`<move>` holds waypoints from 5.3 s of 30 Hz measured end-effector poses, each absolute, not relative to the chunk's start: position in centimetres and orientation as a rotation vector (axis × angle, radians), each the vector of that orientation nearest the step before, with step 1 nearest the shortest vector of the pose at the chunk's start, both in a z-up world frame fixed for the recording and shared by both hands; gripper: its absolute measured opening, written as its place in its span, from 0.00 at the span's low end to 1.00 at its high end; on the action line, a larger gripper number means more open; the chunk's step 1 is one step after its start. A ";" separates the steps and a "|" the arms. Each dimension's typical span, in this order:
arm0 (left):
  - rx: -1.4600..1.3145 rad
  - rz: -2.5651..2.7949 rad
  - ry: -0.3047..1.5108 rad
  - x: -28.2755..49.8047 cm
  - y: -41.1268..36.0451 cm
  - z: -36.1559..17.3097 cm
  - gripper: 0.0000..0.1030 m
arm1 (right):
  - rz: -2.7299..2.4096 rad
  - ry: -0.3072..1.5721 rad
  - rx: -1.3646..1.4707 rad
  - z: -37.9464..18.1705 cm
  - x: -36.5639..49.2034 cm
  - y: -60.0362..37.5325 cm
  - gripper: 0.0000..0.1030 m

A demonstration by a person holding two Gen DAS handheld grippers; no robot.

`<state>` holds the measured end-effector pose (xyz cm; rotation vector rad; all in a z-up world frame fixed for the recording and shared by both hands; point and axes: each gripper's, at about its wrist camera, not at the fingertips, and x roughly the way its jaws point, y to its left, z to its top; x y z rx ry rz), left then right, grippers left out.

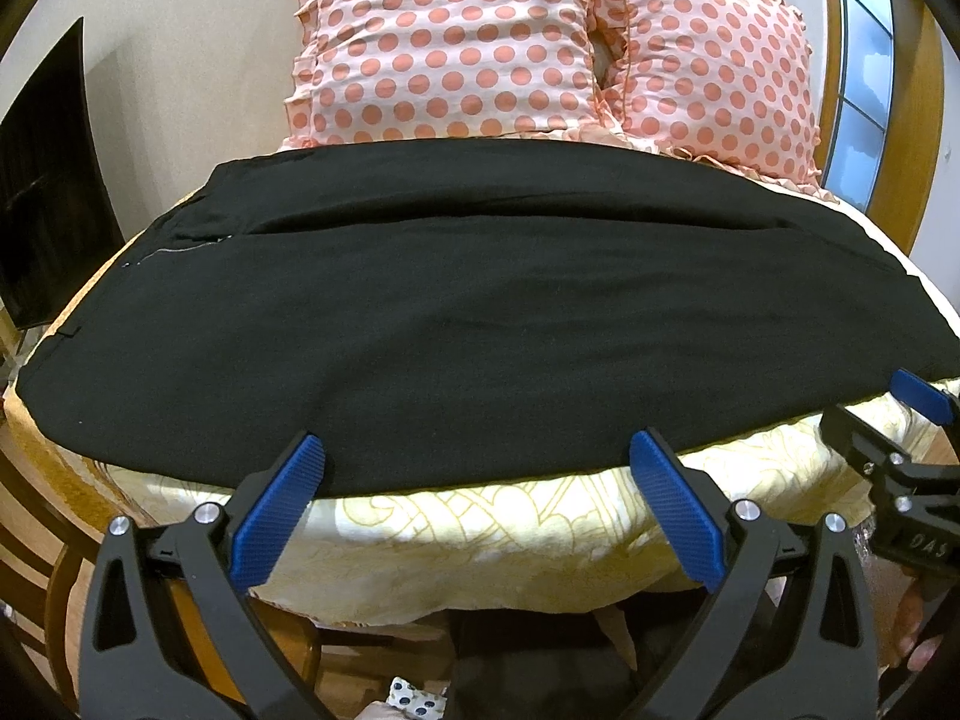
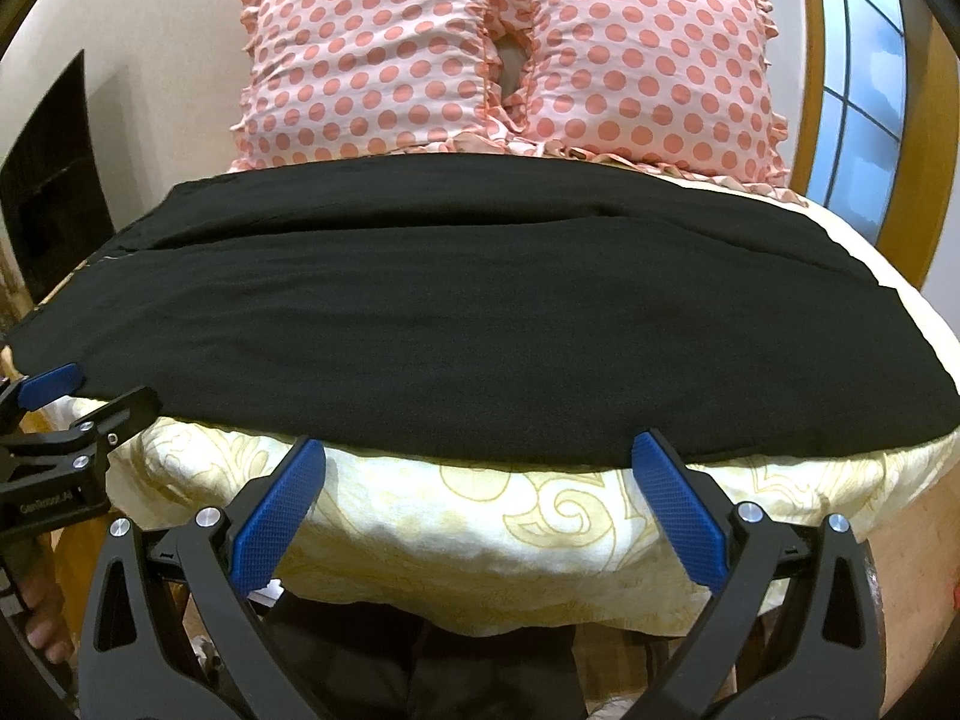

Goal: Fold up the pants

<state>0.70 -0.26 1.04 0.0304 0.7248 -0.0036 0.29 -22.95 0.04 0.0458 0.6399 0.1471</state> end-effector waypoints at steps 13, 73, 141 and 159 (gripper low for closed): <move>-0.093 0.008 0.558 5.7 4.8 6.6 0.98 | -0.082 0.575 0.338 8.7 10.7 -38.2 0.99; -0.200 0.015 0.723 14.3 7.2 3.3 0.98 | -0.294 0.454 0.886 -0.3 5.0 -51.8 0.06; -0.320 0.010 0.666 15.6 11.8 9.0 0.98 | -0.096 0.234 1.209 -2.9 0.1 -54.8 0.04; -0.504 0.236 1.053 39.4 17.7 3.4 0.72 | -0.107 0.332 1.131 -2.6 1.4 -54.9 0.04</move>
